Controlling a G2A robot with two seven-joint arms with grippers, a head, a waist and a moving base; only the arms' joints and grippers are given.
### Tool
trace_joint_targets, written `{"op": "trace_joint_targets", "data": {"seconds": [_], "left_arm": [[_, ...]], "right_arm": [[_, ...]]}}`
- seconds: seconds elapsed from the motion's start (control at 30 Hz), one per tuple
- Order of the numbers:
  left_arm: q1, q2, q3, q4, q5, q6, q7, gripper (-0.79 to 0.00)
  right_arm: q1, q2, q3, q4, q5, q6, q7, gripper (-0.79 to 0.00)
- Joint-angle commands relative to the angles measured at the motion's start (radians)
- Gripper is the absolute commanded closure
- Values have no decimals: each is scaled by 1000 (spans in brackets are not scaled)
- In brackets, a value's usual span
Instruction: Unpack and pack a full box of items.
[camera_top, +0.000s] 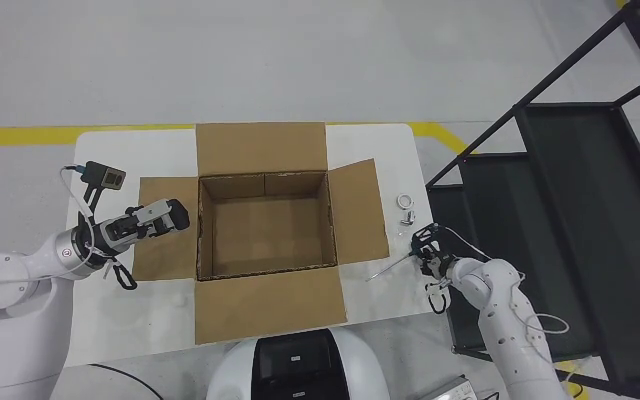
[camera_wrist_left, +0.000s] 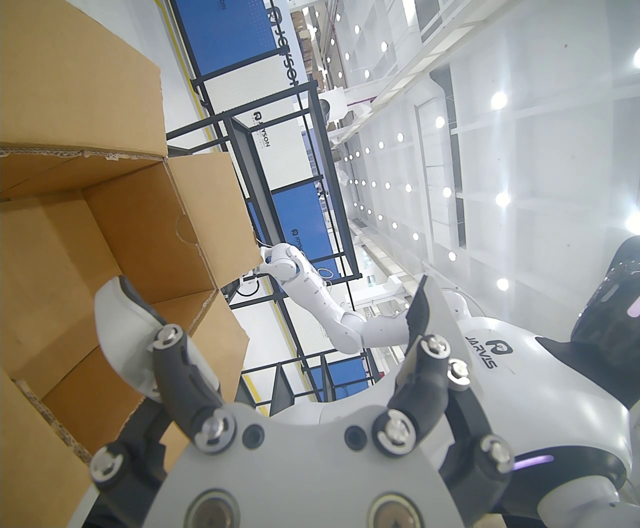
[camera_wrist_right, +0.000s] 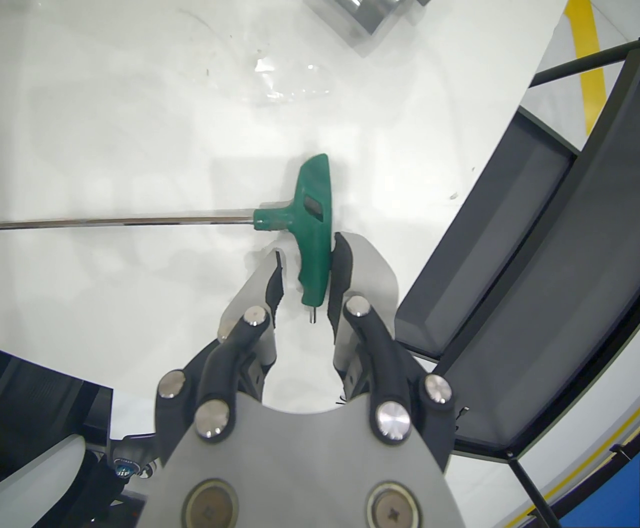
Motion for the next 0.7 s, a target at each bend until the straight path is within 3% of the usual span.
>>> {"op": "trace_joint_targets", "data": {"seconds": [0.0,0.43,0.67], "left_arm": [[0,0,0,0,0,0,0,-785],[0,0,0,0,0,0,0,-785],[0,0,0,0,0,0,0,-785]], "right_arm": [[-5,2,6,-9,11,-5,0,0],[-168,24,167,-230,149,-8,-46,0],[-348,37,317,-456,259,-165,-121,0]]}}
